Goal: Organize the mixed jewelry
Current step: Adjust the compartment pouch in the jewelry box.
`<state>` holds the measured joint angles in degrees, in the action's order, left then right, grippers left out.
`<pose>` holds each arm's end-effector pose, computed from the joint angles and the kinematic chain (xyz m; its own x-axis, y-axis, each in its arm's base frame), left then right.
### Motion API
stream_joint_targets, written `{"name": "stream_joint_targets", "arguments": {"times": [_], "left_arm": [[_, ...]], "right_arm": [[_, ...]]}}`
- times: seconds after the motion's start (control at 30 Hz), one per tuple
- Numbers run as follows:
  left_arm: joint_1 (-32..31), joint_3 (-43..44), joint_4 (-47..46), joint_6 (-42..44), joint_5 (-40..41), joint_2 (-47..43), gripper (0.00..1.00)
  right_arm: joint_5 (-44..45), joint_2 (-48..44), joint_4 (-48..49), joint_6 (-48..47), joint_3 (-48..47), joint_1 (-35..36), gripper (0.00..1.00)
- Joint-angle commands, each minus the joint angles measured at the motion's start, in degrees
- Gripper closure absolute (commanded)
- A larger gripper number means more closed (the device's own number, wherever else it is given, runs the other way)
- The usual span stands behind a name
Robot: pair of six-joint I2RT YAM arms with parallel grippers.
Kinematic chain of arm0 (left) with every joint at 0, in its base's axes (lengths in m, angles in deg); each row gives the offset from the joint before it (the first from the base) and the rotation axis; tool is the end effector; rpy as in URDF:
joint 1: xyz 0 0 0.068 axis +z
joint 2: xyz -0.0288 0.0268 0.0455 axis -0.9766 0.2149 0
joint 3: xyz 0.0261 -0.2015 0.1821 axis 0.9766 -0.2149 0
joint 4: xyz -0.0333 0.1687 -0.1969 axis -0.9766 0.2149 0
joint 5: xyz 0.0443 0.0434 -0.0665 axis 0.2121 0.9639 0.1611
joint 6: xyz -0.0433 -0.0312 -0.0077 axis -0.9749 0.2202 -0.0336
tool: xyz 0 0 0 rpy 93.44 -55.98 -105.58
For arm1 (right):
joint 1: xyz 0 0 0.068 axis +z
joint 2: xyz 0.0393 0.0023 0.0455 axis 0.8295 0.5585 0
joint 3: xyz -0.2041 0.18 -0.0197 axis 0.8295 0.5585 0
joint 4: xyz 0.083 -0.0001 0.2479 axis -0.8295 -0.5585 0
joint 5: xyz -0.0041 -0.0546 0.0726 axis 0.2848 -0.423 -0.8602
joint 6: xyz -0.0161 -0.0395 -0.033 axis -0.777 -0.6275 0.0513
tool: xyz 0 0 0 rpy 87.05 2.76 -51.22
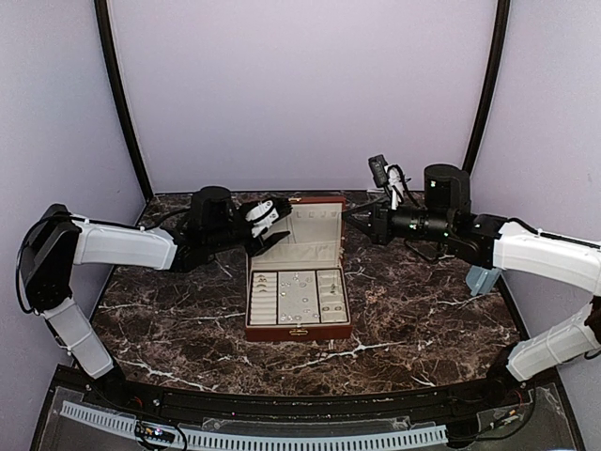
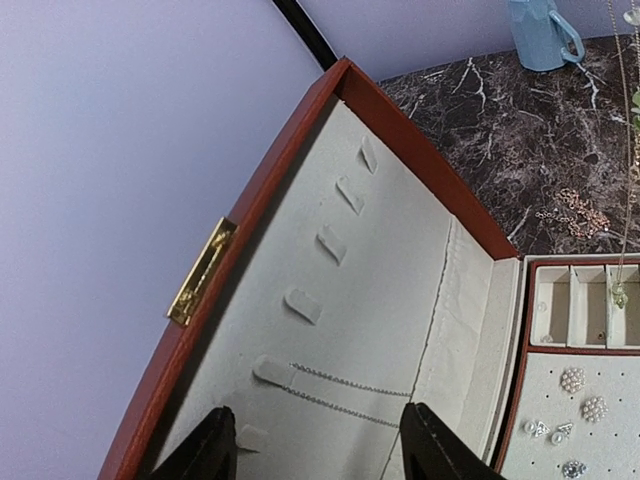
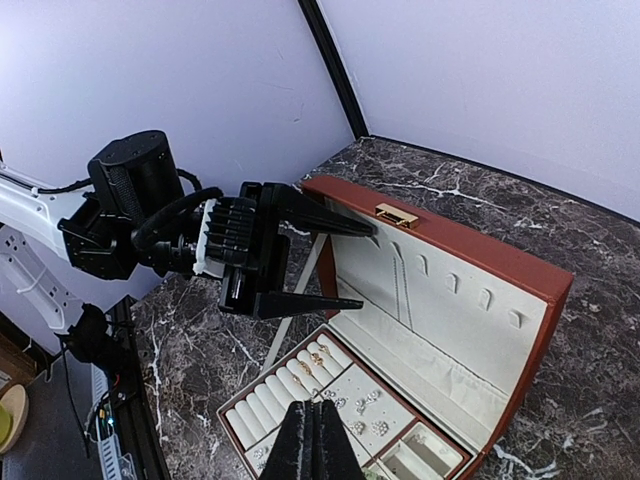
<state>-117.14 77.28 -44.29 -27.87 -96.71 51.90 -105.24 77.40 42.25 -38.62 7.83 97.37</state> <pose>0.2890 -0.2457 0.2450 0.3345 0.5031 -0.7969 0.6802 0.4564 0.5736 0.2161 0.2071 0.3176 -0.4253 0.0119 -0.9050 -0.7864 0.4902 0.3760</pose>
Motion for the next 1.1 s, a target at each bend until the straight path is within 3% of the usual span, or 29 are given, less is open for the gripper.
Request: {"name": "stream_joint_targets", "arguments": {"times": [0.0,0.3,1.07], "left_arm": [[-0.3,0.2,0.2,0.1,-0.1,-0.2,0.43],[-0.9,-0.8,2.1,2.1,1.0,-0.3,0.5],[-3.4,-4.9,2.5,5.2,6.1,-0.7,0.54]], "right_arm": [[-0.5,0.1,2.1,0.2,0.7,0.4,1.0],[-0.3,0.1,2.1,0.2,0.8,0.4,1.0],[-0.3,0.4,2.6,0.7,1.3,0.4,1.0]]}}
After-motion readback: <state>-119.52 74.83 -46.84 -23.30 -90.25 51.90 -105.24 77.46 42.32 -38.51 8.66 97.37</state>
